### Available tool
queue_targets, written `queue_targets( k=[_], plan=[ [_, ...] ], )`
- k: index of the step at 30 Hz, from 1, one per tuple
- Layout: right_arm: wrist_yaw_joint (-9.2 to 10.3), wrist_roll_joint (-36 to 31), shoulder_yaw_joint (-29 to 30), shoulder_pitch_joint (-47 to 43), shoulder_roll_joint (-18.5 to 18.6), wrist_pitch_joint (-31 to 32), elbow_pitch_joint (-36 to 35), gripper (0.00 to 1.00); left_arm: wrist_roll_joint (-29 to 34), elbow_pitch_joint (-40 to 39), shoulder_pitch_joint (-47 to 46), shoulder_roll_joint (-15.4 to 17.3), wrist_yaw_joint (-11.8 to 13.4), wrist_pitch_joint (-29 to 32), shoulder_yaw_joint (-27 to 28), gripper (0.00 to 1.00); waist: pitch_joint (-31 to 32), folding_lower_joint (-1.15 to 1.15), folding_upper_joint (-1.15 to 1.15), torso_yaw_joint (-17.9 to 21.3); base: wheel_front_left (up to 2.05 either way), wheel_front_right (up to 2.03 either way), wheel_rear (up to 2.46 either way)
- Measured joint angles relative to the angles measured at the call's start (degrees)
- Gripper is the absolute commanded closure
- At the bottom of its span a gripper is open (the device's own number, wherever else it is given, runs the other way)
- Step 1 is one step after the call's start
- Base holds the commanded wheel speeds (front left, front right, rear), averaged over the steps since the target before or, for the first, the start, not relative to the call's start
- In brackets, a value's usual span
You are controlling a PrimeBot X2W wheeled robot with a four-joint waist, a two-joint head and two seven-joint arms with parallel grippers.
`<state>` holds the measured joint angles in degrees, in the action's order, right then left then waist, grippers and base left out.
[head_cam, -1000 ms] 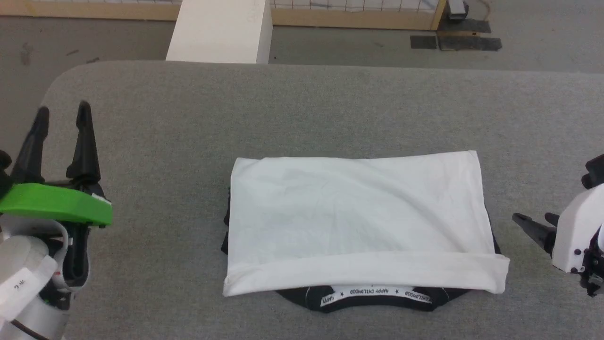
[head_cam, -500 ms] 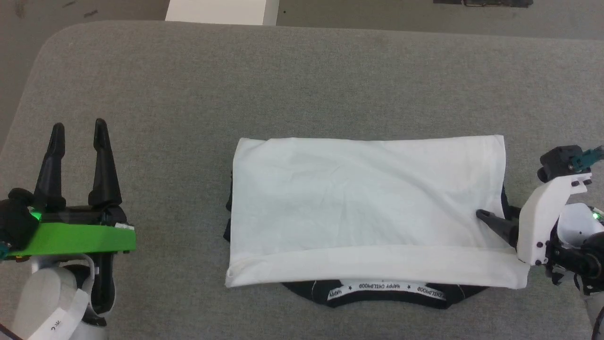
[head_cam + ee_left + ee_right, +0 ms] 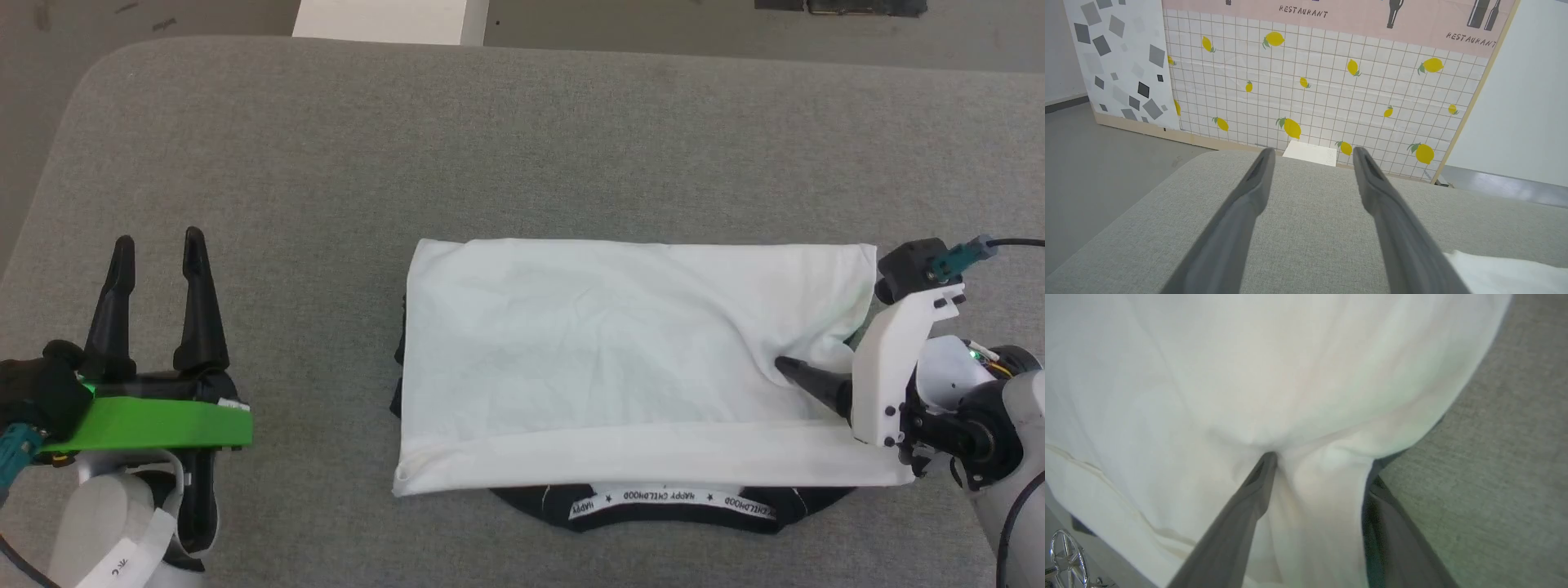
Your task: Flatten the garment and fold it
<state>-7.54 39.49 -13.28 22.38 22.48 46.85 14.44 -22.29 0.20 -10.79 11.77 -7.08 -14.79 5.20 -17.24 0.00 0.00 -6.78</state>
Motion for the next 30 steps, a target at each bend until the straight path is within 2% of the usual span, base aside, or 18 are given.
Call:
queue_targets(
  k=[1,9,15,20,25,30],
  plan=[
    [0.0,0.0,-0.1,0.2,0.1,-0.1,0.4,1.0,0.0,0.0,0.0,0.0,0.0,0.0,-0.1,0.0,0.0,0.0,0.0,0.0,0.0,0.0,0.0],
    [-0.07,0.0,1.2,1.0,0.6,-0.5,2.9,1.0,0.0,0.0,0.1,0.0,0.0,0.0,-0.6,0.0,0.7,0.0,0.0,0.4,0.0,0.0,0.0],
    [-0.1,-0.8,5.8,-0.4,1.7,-0.4,3.6,1.0,-0.1,0.1,0.4,0.0,0.0,0.0,-1.0,0.0,1.4,0.0,0.0,0.9,0.0,0.0,0.0],
    [-0.09,-5.4,13.9,-1.7,4.0,0.3,5.1,1.0,-0.3,0.3,0.6,0.1,0.0,0.0,-1.2,0.0,1.8,0.0,0.0,1.4,0.0,0.0,0.0],
    [-0.08,-12.2,20.5,-2.4,2.8,2.1,4.9,1.0,-0.4,0.6,0.6,0.1,0.0,0.0,-1.4,0.0,2.0,0.0,0.0,1.7,0.0,0.0,0.0],
    [-0.05,-17.0,20.6,-2.5,1.2,5.2,1.0,1.0,-0.4,1.2,0.9,0.1,0.0,0.0,-1.5,0.0,2.6,0.0,0.0,1.9,0.0,0.0,0.0]
  ],
)
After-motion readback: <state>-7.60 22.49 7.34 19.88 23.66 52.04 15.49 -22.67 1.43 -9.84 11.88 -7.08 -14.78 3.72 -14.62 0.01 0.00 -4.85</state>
